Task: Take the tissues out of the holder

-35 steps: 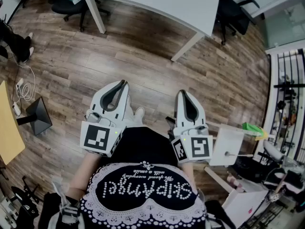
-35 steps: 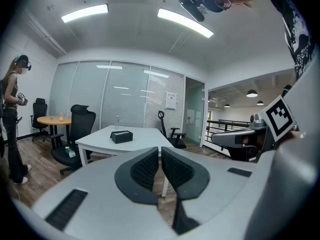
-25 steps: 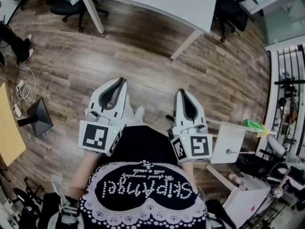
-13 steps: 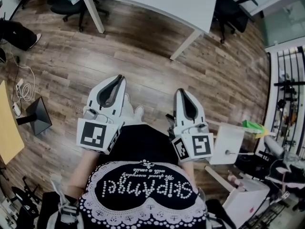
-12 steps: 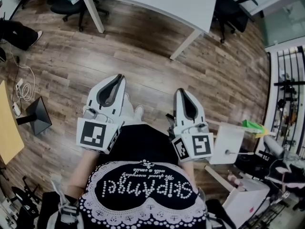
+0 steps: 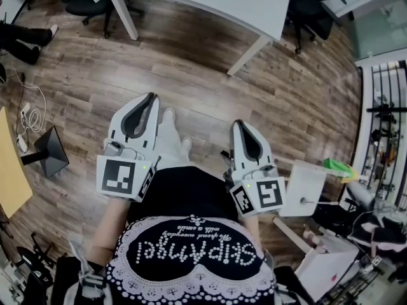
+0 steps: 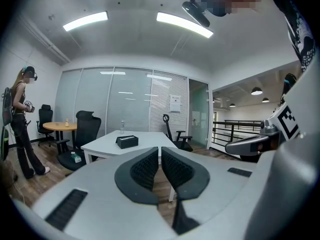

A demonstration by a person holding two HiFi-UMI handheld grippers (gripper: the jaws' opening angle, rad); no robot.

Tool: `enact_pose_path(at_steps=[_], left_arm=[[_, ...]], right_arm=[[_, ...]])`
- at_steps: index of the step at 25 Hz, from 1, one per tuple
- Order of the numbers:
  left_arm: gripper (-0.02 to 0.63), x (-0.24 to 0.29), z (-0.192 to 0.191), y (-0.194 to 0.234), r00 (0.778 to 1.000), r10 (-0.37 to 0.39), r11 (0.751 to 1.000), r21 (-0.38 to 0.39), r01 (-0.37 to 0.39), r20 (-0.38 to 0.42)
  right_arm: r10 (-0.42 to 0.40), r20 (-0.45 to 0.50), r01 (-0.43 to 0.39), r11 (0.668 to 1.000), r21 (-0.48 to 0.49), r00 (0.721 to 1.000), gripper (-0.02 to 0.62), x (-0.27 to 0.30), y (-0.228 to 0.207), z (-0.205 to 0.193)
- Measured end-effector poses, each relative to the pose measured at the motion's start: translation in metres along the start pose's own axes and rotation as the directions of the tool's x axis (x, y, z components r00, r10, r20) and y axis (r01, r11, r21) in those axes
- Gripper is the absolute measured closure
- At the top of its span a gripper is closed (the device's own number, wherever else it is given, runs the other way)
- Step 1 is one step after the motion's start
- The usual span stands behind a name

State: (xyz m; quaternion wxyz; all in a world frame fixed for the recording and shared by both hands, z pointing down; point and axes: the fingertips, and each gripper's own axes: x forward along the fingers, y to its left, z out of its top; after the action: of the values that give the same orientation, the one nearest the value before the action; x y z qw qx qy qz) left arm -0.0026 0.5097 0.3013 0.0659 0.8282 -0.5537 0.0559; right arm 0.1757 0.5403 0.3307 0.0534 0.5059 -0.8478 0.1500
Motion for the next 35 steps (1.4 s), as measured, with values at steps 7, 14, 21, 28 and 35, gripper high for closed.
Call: enact_pose_path(at_steps=[7, 14, 21, 28, 35], left_arm=[[0.563, 0.021, 0.0, 0.033, 1.0, 0.014, 1.0, -0.016, -0.014, -0.013], [0.563, 0.066, 0.008, 0.094, 0.999, 0.041, 0.998, -0.039, -0.042, -0.026], [0.563, 0.117, 0.035, 0.154, 1.0, 0.021, 1.0, -0.002, -0.021, 0.009], [0.563, 0.15, 0.041, 0.189, 1.0, 0.009, 1.0, -0.007, -0.009, 0.002], [0.563, 0.161, 0.035, 0.201, 1.0, -0.018, 1.0, -0.007, 0.018, -0.014]], right_arm=[[0.009, -0.047, -0.009, 1.0, 0.002, 0.999, 0.56, 0.042, 0.003, -0.001], [0.018, -0.082, -0.019, 1.0, -0.002, 0.996, 0.56, 0.114, 0.004, 0.017], [-0.004, -0.071, 0.003, 1.0, -0.02, 0.997, 0.56, 0.185, 0.004, 0.046], [-0.049, -0.088, 0.049, 0.999, -0.01, 0.995, 0.56, 0.222, -0.003, 0.049], [-0.054, -0.108, 0.054, 0.999, -0.001, 0.993, 0.56, 0.246, -0.005, 0.05]])
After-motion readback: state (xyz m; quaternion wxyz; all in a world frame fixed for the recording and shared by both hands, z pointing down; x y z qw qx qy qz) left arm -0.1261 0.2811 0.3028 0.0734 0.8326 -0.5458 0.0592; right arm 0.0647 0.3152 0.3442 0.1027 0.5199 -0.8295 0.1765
